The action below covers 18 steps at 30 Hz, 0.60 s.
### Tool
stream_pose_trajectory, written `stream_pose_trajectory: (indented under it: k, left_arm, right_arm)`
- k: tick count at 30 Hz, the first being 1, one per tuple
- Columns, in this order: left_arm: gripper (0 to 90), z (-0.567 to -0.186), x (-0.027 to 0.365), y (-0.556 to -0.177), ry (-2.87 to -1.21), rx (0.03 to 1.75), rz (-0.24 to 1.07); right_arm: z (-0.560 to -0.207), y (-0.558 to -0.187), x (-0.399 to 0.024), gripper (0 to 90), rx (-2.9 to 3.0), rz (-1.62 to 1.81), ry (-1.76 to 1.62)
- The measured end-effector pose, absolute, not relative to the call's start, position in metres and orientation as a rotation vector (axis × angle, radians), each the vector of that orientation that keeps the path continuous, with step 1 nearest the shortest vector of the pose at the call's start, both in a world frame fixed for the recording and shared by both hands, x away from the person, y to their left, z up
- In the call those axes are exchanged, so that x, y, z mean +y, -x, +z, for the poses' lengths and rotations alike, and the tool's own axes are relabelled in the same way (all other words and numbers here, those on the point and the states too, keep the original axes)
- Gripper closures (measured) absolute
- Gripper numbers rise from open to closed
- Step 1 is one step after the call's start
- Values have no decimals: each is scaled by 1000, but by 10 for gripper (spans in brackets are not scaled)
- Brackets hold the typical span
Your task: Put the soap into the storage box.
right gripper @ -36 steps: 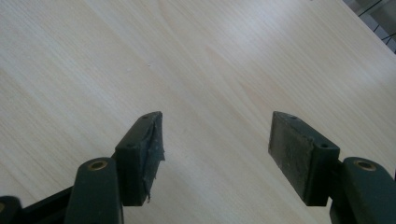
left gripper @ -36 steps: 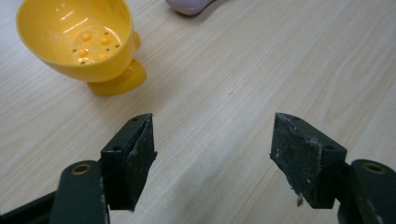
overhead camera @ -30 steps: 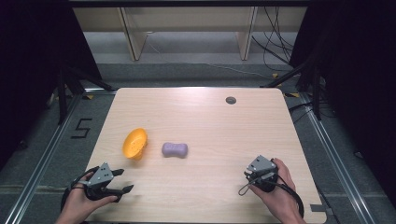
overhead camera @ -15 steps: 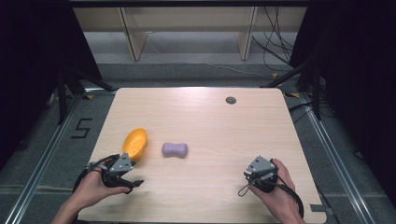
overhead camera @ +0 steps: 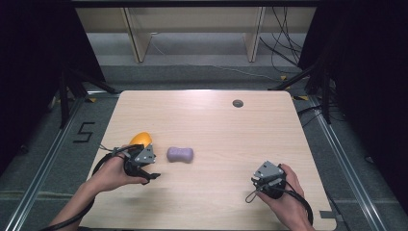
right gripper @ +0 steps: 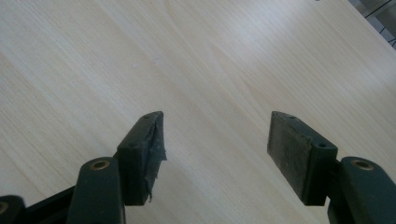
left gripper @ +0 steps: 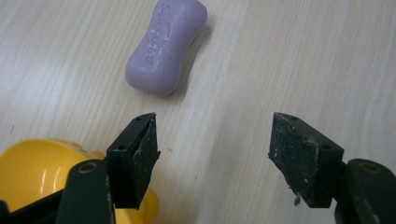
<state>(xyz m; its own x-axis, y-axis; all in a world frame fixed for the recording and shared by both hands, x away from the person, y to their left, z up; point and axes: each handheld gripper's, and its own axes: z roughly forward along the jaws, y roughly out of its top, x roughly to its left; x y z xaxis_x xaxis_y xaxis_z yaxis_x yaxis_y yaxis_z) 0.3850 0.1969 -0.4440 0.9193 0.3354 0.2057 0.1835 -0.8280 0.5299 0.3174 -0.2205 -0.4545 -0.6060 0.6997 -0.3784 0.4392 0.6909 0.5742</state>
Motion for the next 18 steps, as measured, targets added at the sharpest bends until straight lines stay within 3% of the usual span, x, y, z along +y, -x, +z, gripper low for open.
stream_pose_trajectory:
  k: [18]
  left_arm:
    - [306, -438, 145, -434, -2786, 154, 308]
  right_arm:
    - [-455, -317, -221, 370, 2313, 584, -872]
